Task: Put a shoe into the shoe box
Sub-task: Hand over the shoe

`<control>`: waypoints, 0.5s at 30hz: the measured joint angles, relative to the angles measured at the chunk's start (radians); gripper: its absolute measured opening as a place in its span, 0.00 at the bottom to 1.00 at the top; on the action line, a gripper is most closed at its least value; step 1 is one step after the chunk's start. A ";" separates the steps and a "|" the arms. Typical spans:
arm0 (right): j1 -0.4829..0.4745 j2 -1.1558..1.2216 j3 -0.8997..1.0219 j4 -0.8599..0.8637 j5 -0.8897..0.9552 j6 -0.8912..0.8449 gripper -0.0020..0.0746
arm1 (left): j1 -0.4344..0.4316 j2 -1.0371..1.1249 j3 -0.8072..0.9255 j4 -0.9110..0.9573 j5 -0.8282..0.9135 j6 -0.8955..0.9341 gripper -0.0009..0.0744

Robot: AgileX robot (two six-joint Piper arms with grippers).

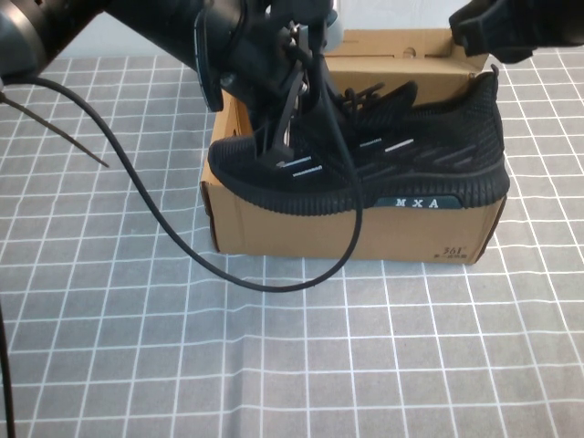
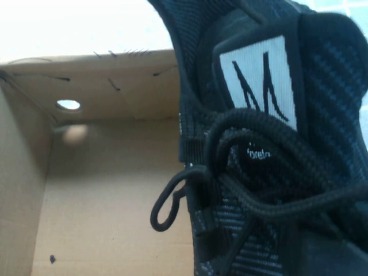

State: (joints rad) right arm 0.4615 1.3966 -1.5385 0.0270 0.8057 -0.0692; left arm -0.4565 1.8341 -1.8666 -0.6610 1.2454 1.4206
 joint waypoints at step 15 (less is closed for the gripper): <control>0.000 0.197 -0.408 -0.027 0.448 -0.014 0.37 | 0.000 0.000 0.000 -0.011 0.000 0.057 0.04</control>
State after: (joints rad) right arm 0.4615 1.5933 -1.9467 0.0000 1.2539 -0.0829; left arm -0.4565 1.8341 -1.8666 -0.6723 1.2454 1.4775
